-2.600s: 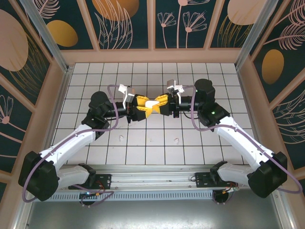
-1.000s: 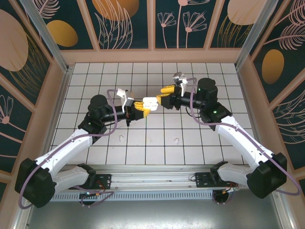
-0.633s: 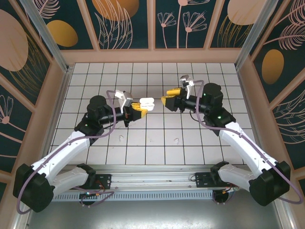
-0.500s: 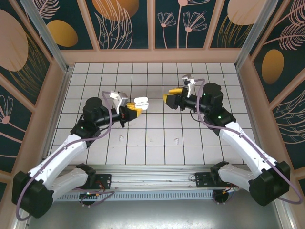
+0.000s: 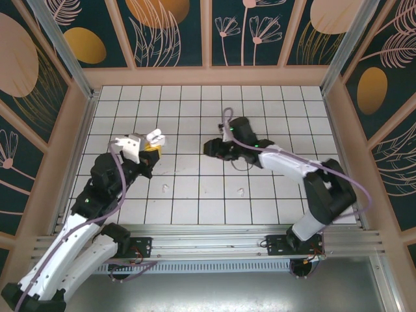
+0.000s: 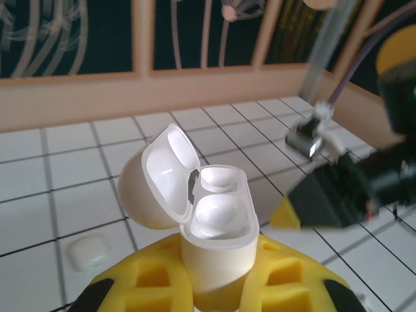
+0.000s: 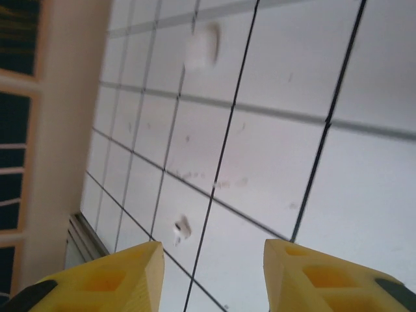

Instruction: Insert the wireless bluetooth earbuds into the charging case

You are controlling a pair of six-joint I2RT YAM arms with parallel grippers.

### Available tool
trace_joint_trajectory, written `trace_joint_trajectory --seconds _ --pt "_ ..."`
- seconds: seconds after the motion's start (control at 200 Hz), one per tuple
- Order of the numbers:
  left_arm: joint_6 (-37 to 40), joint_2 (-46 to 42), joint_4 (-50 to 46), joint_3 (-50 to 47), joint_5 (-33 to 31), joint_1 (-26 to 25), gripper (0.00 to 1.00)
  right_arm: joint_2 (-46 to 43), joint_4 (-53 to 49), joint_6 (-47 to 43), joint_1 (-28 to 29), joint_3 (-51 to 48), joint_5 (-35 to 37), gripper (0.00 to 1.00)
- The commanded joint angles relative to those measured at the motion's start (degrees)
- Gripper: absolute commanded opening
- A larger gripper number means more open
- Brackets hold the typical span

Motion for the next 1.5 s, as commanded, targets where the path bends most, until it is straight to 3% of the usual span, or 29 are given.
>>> trace_joint_trajectory --seconds 0.0,0.265,0.561,1.156,1.496 --pt "1.84 -3.22 -3.52 0.67 -8.96 0.44 0.0 5.93 -3.14 8.27 6.06 5.51 1.29 0.43" --pt "6.41 -6.81 -7.43 3.33 -13.3 0.44 0.0 16.63 -11.64 16.11 18.06 16.97 11.26 0.44" --pt "6.84 -11.46 -8.59 1.5 -13.6 0.43 0.0 24.75 -16.44 21.7 24.12 25.44 16.43 0.4" --pt "7.65 -13.91 -10.26 0.35 -14.67 0.44 0.0 34.41 -22.97 22.68 25.64 35.73 17.74 0.41" --pt "8.25 -13.75 -9.9 -0.39 -15.0 0.4 0.0 38.92 -31.03 18.34 25.89 41.9 20.94 0.35"
